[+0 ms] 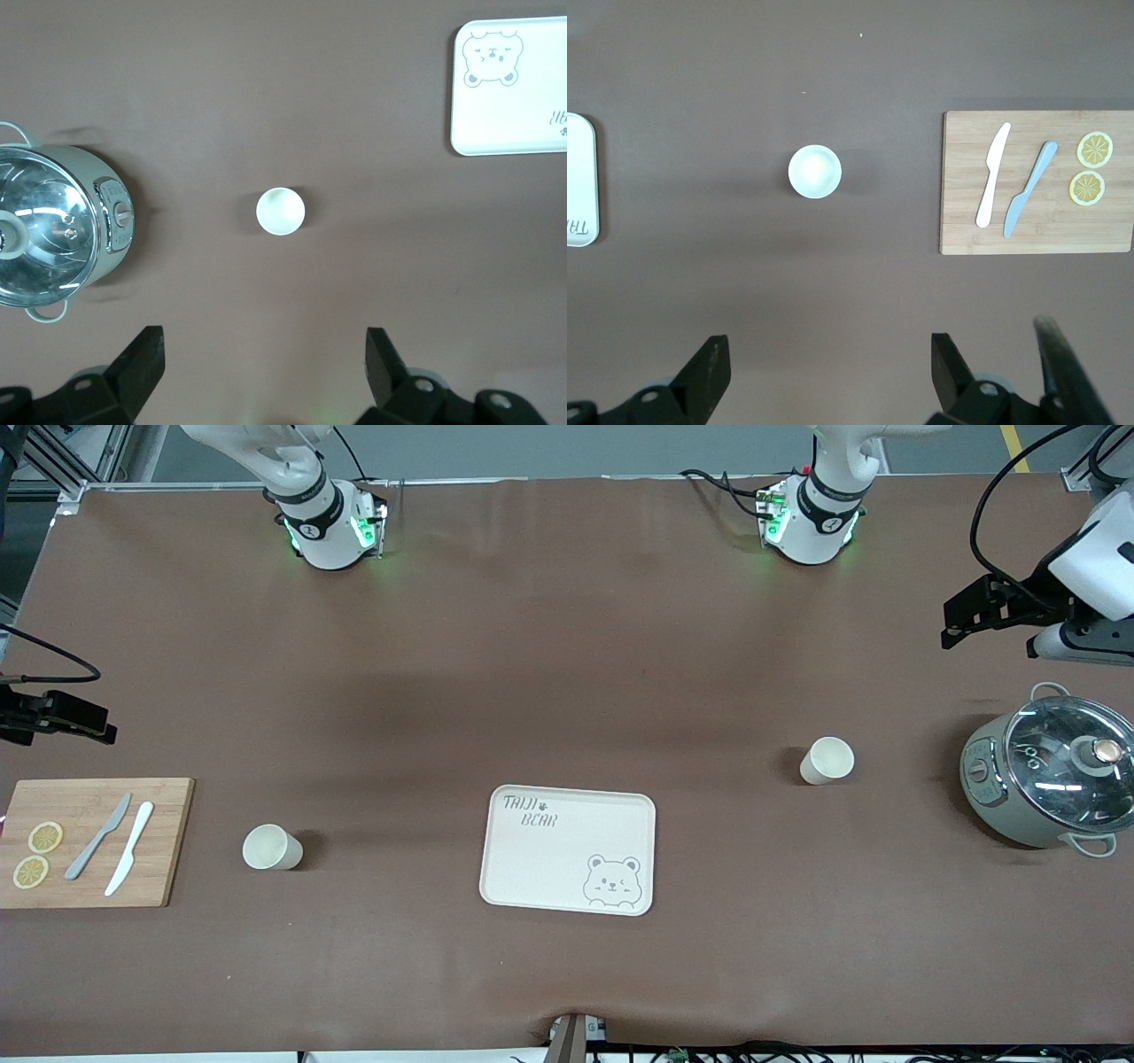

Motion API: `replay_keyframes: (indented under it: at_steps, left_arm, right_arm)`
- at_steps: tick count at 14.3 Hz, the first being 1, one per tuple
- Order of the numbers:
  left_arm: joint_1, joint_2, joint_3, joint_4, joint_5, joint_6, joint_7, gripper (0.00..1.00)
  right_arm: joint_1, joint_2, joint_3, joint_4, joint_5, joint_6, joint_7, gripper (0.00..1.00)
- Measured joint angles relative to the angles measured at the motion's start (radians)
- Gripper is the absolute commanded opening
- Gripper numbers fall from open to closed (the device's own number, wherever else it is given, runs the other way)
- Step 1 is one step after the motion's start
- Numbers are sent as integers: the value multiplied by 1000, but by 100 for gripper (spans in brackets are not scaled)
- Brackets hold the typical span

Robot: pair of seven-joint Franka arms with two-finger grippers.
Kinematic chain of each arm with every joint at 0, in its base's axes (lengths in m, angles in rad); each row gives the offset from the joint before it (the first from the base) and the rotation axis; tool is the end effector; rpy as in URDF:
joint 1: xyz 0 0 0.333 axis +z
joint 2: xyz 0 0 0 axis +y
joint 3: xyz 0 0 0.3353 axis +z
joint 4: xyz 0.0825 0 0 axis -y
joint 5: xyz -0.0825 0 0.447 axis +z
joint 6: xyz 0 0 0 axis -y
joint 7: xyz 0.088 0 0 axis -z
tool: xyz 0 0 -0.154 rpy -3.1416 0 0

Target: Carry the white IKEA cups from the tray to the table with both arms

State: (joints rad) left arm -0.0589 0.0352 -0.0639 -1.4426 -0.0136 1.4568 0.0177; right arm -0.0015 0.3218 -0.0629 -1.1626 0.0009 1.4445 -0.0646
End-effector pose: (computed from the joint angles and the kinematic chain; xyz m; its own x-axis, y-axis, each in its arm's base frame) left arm 0.6116 -0.0770 0.6331 0.9897 -0.1415 -0.0206 -0.1412 -0.9898 0.0162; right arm 0.7032 -0.0378 0.5887 0.9992 0.0028 -0.0404 0.0035 -0.9999 0.0164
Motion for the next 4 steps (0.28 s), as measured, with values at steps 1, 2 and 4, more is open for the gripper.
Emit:
replay_keyframes:
  at_steps: [1, 2, 4]
  left_arm:
    - [0, 0, 0, 0, 0, -2, 5, 100]
    - [0, 0, 0, 0, 0, -4, 7, 100]
    - [0, 0, 0, 0, 0, -6, 8, 100]
  right_arm:
    - [0, 0, 1, -1, 0, 0, 4, 100]
    - [0, 0, 1, -1, 0, 0, 6, 100]
    - [0, 1, 1, -1, 0, 0, 8, 100]
